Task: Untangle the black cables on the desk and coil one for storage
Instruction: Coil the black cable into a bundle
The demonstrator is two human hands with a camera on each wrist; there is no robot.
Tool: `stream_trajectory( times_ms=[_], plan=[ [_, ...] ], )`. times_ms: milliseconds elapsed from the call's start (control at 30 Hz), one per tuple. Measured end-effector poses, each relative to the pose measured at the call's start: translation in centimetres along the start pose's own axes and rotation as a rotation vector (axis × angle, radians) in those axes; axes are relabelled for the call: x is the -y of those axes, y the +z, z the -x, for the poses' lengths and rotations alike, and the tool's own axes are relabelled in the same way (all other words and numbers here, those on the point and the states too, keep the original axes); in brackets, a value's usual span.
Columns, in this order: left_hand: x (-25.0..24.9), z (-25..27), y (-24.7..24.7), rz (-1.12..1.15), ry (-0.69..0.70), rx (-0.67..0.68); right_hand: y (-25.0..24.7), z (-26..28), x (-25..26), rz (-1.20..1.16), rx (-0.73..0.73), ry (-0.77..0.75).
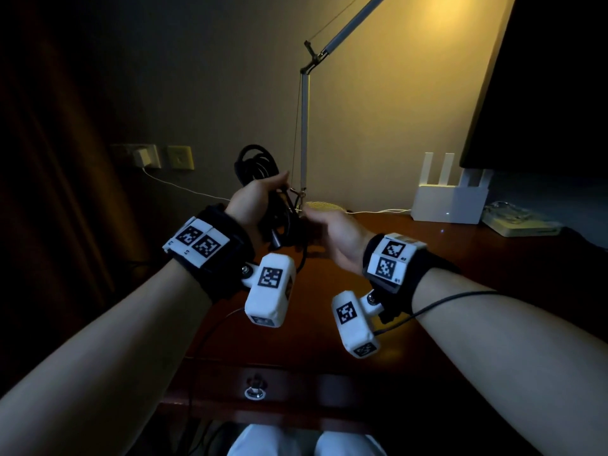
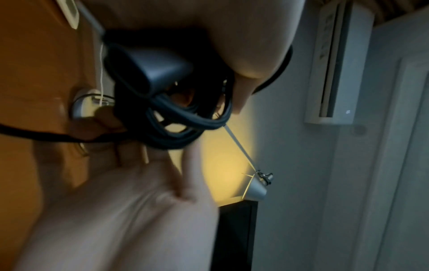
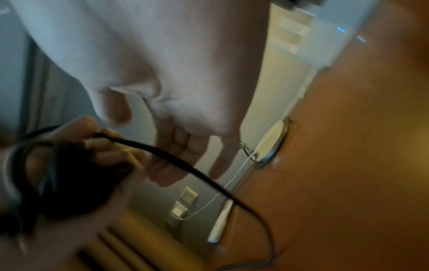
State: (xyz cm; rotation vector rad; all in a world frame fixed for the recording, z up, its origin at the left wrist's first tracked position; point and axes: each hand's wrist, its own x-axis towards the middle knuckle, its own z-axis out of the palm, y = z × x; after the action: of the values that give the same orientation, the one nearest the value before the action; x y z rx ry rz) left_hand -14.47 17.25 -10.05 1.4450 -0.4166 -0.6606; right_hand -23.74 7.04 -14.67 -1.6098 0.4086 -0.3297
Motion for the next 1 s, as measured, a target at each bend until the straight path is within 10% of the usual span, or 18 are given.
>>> stream_trajectory(
  times_ms=[400,600,800,1000],
  plan=[
    [0.1,0.2,-0.4,0.435,0.007,0.246,-0.4,-0.7,-1.1,0.148,-0.033,-0.059],
    [-0.8,-0.3,-0.4,0.483,0.122,0.028,0.6,-0.1,-1.7,0.446,0.084,0.041],
    [-0.5,-2.5,-1.9,0.145,0.513,-0.386,-0.1,-0.1,-2.1,0.569,0.142,0.05],
    [-0.2,-2.2,-2.1,-0.353,0.657,-0.321,0.3,-0.5,-1.5,0.81,0.027,-0.136]
  ],
)
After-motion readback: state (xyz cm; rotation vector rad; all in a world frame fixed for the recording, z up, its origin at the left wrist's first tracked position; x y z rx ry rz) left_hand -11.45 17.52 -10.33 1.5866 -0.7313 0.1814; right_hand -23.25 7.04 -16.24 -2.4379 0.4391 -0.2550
